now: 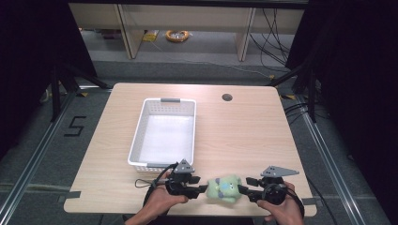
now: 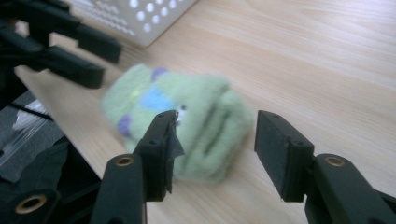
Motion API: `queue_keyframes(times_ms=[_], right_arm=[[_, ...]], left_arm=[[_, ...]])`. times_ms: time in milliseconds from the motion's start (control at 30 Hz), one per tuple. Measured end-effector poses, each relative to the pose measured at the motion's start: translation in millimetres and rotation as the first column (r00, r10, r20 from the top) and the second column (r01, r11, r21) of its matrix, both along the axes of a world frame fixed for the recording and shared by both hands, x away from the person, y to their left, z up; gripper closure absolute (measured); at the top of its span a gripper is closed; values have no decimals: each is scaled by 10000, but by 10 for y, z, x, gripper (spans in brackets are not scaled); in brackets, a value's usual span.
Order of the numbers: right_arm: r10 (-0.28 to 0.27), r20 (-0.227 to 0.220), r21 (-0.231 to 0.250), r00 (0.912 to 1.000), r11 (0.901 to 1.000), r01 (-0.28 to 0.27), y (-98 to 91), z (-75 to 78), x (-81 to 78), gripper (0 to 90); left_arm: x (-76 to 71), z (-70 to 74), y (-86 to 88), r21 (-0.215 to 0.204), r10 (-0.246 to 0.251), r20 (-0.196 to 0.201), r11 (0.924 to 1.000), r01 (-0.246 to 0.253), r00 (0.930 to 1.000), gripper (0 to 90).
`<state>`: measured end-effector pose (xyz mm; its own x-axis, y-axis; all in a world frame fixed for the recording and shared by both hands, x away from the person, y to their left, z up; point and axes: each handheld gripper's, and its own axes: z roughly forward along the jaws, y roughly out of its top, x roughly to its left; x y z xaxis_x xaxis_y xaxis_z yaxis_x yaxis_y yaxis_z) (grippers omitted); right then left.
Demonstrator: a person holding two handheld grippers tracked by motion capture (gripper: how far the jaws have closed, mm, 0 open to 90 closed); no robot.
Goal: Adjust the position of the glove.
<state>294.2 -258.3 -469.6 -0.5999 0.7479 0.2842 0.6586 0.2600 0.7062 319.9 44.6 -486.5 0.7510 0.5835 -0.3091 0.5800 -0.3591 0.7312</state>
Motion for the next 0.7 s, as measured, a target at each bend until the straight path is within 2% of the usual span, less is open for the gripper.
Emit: queue_keyframes(times_ms=[67,133,200,233,267,300,333,367,433,467,500,533,567,600,633,667,700], right_arm=[[-168,-131,-86,9998,9998,167,-26,6,3,491],[-89,42,-61,10000,9999,89,-49,-30,44,478],[-97,-76,-122,9999,9999,96,-23,-29,54,469],[-31,-87,-75,10000,10000,30,-4,-36,66,466],[-131,-372,40,9992,9999,132,32,-39,63,459],[112,-242,-42,9996,9999,-113,42,-61,97,454],[-98,-710,39,9974,9999,101,80,-58,85,455],[17,-579,-177,9983,9998,-27,85,-74,110,456],[63,-621,-177,9981,9998,-74,98,-91,124,455],[197,-587,-378,9981,9990,-219,88,-120,162,453],[37,-775,-559,9970,9984,-81,88,-135,171,454],[-45,-947,-959,9955,9954,-47,87,-190,190,434],[-45,-947,-959,9955,9954,-47,87,-190,190,434],[-232,-888,-674,9958,9976,172,100,-232,198,436],[-170,-1041,-669,9944,9977,101,82,-232,202,436],[-41,-1280,-788,9918,9969,-61,48,-231,227,437],[-39,-1429,-702,9897,9975,-62,39,-234,231,443]], left_arm=[[-19,13,-9,33,38,-88,10000,-38,10000,509],[-44,13,-56,-98,117,-379,9999,-121,9992,438],[-40,-14,-120,-220,119,-787,9997,-137,9968,425],[-31,-23,-137,-98,132,-811,9999,-140,9966,419],[-17,-38,-155,-76,181,-883,9998,-188,9959,415],[-11,-57,-178,-92,345,-986,9993,-356,9945,413],[4,-73,-189,-23,357,-1075,9993,-362,9936,412],[14,-86,-194,42,347,-1152,9994,-344,9927,412],[22,-117,-216,-4,465,-1139,9989,-468,9924,406],[42,-122,-211,161,339,-1382,9994,-320,9898,406],[52,-138,-221,185,452,-1424,9989,-430,9888,398],[80,-159,-224,161,465,-1539,9989,-445,9870,398],[80,-159,-224,161,465,-1539,9989,-445,9870,400],[81,-162,-234,260,634,-1544,9979,-601,9860,400],[92,-166,-232,338,519,-1597,9983,-471,9858,404],[106,-177,-232,185,381,-1731,9992,-354,9842,413],[117,-187,-248,130,506,-1736,9987,-491,9835,418]])
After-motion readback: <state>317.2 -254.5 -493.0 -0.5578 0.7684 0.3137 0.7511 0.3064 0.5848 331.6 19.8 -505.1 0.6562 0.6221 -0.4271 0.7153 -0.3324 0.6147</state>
